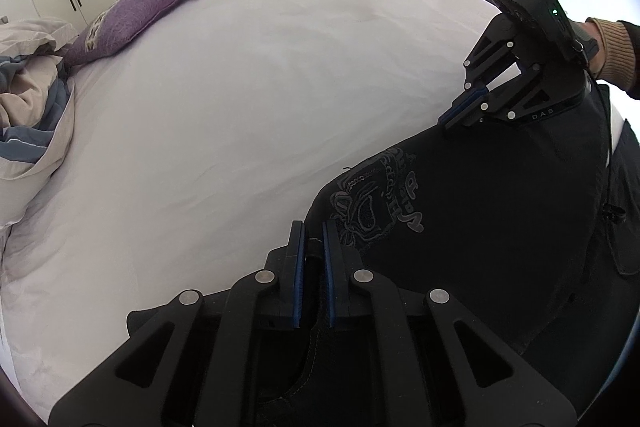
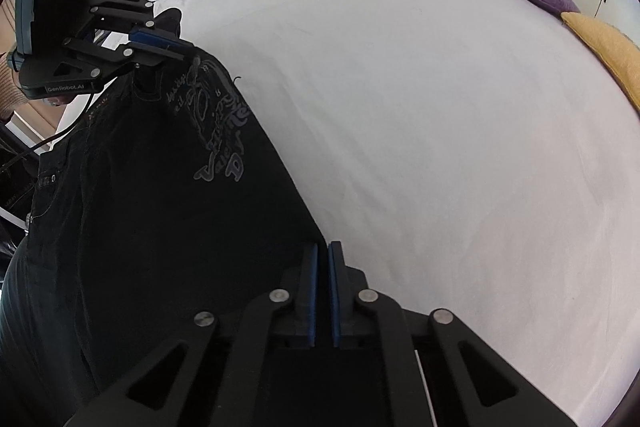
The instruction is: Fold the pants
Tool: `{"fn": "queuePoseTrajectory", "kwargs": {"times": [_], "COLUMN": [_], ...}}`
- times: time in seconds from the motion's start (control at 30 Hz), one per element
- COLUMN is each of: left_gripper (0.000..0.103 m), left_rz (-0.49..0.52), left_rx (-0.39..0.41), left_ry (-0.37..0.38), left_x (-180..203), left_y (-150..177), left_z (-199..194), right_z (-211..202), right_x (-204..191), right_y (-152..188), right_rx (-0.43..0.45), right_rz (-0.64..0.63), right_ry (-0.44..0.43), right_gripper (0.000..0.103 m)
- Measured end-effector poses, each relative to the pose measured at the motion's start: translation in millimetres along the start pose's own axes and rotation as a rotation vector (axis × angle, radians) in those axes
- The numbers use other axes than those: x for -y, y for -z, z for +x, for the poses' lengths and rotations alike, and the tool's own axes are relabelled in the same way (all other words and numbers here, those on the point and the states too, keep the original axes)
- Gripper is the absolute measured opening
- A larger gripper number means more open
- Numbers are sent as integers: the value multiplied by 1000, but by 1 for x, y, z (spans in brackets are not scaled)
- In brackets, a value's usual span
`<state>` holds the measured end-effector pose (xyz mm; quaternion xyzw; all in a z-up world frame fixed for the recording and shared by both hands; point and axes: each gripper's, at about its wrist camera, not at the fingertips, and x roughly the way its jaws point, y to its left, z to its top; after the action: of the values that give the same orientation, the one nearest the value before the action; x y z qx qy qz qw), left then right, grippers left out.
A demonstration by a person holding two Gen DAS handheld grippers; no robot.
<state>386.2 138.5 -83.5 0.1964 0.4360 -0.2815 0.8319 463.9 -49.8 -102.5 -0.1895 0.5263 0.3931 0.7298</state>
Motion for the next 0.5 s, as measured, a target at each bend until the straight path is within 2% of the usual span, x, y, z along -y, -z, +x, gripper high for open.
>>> {"fn": "queuePoseTrajectory", "kwargs": {"times": [0.3,0.5], "left_gripper": [7,7], "left_rz": [-3,27], "left_rx": [43,42], "left_ry": [-33,-58], "left_x": [13,34], "left_y": [15,39], "left_z": [-49,-87], "right_z": [-55,-71], "right_x": [-42,-87], "right_y": [10,24], "right_rx": [84,119], "right_rz": [-59,-94], "right_ry": [67,80], "right_gripper": [3,3]}}
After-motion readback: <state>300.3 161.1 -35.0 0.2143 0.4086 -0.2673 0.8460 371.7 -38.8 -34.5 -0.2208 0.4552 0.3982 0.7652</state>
